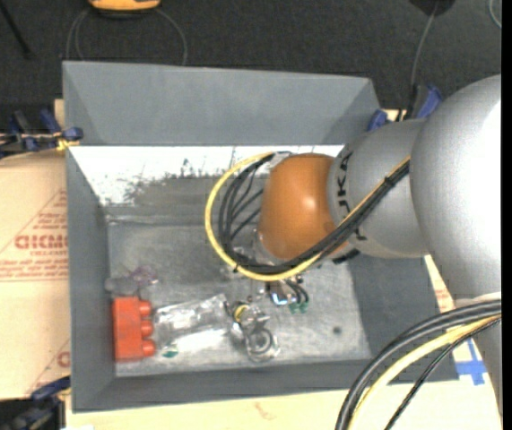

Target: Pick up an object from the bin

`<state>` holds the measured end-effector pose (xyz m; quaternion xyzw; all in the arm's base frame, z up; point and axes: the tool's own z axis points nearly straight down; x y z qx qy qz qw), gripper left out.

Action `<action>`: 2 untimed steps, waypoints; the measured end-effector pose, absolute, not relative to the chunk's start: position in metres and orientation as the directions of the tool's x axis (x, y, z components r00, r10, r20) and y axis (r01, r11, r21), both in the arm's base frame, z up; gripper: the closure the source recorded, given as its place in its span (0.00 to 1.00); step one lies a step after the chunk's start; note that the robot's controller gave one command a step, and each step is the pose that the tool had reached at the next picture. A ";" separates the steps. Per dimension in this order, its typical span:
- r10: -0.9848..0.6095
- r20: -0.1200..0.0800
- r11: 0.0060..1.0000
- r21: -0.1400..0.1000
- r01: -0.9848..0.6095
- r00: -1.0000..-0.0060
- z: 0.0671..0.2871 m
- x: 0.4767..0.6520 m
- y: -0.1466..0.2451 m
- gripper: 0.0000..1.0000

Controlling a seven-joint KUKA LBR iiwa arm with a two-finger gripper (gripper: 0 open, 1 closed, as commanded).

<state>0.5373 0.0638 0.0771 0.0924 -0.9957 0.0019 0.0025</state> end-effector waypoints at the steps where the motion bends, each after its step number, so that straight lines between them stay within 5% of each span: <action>1: -0.185 -0.023 0.983 -0.003 -0.185 -0.983 0.077 0.541 0.065 1.00; 2: -0.470 -0.008 0.883 -0.008 -0.469 -0.883 0.273 0.529 -0.061 1.00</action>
Offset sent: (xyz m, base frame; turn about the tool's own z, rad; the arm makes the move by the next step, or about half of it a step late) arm 0.0000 0.0000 0.0000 0.0000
